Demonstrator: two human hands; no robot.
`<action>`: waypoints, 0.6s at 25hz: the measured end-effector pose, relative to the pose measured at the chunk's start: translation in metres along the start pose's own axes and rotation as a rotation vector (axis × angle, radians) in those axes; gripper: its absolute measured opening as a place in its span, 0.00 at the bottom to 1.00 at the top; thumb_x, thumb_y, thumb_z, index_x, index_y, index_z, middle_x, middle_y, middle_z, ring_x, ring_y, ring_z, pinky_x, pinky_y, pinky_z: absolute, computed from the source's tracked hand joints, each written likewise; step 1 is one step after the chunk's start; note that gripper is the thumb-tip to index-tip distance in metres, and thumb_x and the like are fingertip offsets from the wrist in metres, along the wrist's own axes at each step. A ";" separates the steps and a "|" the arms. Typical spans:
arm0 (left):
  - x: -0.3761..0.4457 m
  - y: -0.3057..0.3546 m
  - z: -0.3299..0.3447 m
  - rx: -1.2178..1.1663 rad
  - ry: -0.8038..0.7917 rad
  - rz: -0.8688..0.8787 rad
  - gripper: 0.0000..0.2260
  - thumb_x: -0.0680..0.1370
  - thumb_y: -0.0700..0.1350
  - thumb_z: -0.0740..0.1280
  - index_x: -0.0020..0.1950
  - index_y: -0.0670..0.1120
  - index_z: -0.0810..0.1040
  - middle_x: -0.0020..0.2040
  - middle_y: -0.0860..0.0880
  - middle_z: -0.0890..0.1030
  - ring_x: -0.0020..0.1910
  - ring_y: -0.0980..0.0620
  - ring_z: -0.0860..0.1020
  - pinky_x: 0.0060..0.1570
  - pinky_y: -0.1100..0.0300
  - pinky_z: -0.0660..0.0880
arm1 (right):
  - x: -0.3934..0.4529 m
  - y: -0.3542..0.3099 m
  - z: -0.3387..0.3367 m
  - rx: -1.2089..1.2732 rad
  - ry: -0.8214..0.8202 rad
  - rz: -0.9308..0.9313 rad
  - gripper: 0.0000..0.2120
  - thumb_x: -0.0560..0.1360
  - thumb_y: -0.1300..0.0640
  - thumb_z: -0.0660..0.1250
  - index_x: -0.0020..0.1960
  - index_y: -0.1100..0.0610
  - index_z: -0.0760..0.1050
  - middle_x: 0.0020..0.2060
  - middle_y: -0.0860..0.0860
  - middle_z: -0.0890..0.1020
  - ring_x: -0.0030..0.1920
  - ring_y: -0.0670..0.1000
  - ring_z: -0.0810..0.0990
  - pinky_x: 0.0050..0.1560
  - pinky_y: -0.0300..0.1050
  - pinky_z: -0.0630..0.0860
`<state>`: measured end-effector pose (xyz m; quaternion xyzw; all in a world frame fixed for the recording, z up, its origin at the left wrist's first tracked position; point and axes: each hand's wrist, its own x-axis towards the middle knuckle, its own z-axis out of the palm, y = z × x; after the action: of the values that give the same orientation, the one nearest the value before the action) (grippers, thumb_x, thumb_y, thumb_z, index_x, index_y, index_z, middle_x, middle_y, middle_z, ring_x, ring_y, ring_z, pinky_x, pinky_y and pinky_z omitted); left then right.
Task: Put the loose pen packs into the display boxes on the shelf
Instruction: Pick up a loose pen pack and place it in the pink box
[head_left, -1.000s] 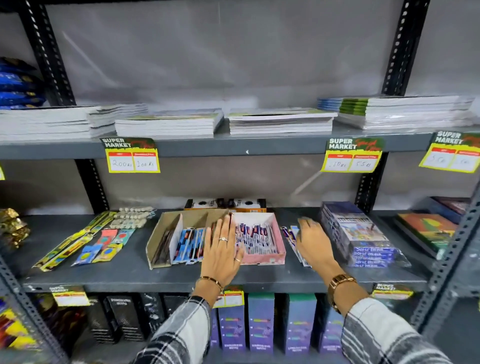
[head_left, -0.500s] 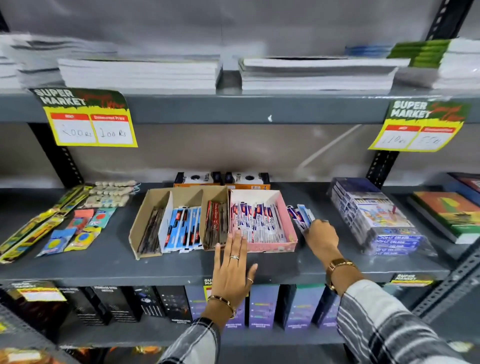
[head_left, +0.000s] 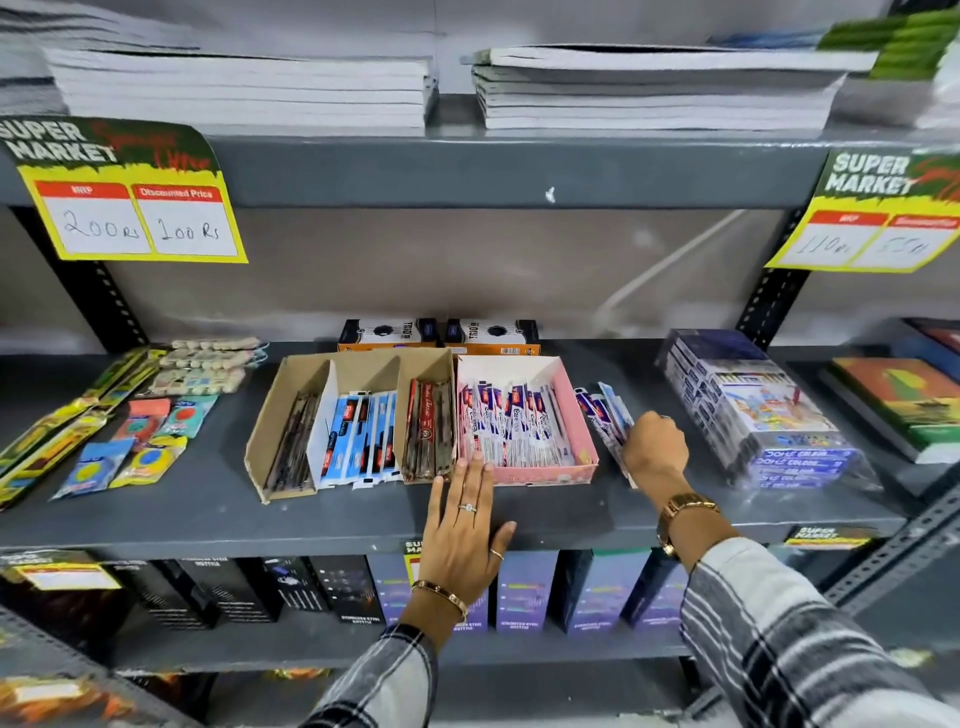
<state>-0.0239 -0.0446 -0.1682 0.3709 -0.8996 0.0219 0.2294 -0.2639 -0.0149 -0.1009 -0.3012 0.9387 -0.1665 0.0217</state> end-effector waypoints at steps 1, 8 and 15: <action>0.000 -0.001 0.000 0.007 -0.003 -0.003 0.33 0.81 0.58 0.37 0.70 0.36 0.63 0.72 0.38 0.64 0.74 0.49 0.40 0.69 0.50 0.43 | 0.000 0.001 -0.001 0.007 0.015 -0.004 0.13 0.73 0.66 0.63 0.57 0.69 0.73 0.57 0.65 0.78 0.58 0.65 0.78 0.56 0.52 0.76; -0.005 -0.005 -0.004 0.071 -0.036 0.007 0.31 0.79 0.61 0.36 0.75 0.42 0.38 0.74 0.40 0.58 0.72 0.52 0.31 0.69 0.51 0.41 | 0.002 -0.012 -0.016 0.459 0.182 0.022 0.11 0.74 0.69 0.61 0.50 0.66 0.81 0.50 0.66 0.83 0.53 0.64 0.80 0.53 0.51 0.76; -0.018 -0.006 -0.020 0.025 -0.108 -0.032 0.32 0.78 0.63 0.35 0.74 0.43 0.36 0.70 0.40 0.67 0.74 0.47 0.55 0.69 0.52 0.45 | -0.005 -0.030 -0.035 0.933 0.064 0.049 0.09 0.74 0.69 0.65 0.52 0.67 0.80 0.47 0.63 0.84 0.43 0.50 0.76 0.54 0.46 0.74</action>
<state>-0.0011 -0.0331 -0.1590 0.3886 -0.9043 0.0094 0.1763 -0.2480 -0.0250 -0.0582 -0.2317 0.7705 -0.5795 0.1297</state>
